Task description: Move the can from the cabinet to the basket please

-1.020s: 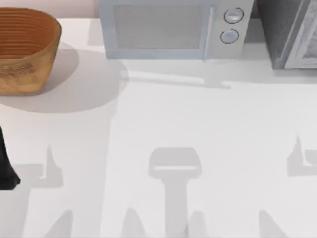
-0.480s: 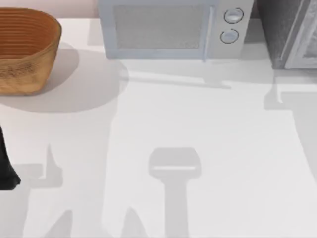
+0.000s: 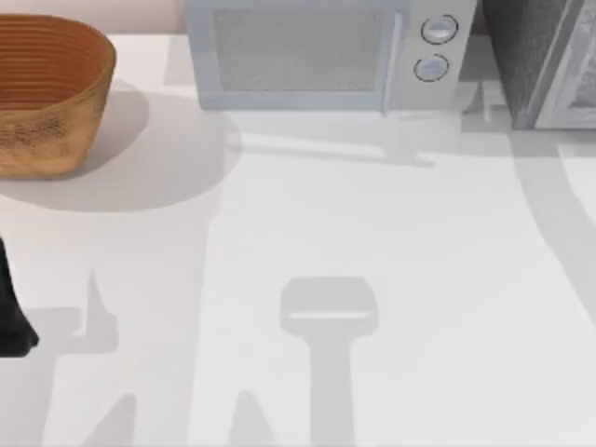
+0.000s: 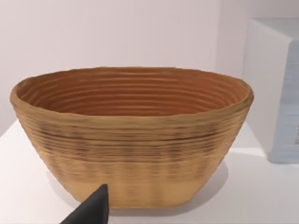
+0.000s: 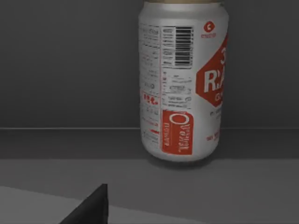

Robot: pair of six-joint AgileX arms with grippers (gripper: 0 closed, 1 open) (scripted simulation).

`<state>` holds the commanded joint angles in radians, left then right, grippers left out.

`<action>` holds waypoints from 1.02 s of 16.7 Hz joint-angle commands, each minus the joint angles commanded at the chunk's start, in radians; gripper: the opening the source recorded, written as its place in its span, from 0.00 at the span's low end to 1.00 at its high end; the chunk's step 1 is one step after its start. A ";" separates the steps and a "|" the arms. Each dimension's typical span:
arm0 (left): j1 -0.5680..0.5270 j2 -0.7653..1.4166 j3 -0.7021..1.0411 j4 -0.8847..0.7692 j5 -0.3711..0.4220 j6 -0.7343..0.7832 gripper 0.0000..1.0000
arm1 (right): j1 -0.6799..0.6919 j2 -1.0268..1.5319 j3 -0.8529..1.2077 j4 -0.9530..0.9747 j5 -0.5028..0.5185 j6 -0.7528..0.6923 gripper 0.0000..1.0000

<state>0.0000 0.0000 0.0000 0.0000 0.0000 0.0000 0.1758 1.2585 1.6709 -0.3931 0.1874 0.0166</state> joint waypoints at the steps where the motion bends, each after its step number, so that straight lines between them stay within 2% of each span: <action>1: 0.000 0.000 0.000 0.000 0.000 0.000 1.00 | 0.004 0.030 0.032 -0.011 0.004 0.000 1.00; 10: 0.000 0.000 0.000 0.000 0.000 0.000 1.00 | 0.002 0.082 0.083 -0.020 0.008 -0.001 1.00; 17: 0.000 0.000 0.000 0.000 0.000 0.000 1.00 | -0.019 0.345 0.296 0.027 0.001 0.000 1.00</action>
<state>0.0000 0.0000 0.0000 0.0000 0.0000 0.0000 0.1572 1.6037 1.9673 -0.3660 0.1880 0.0164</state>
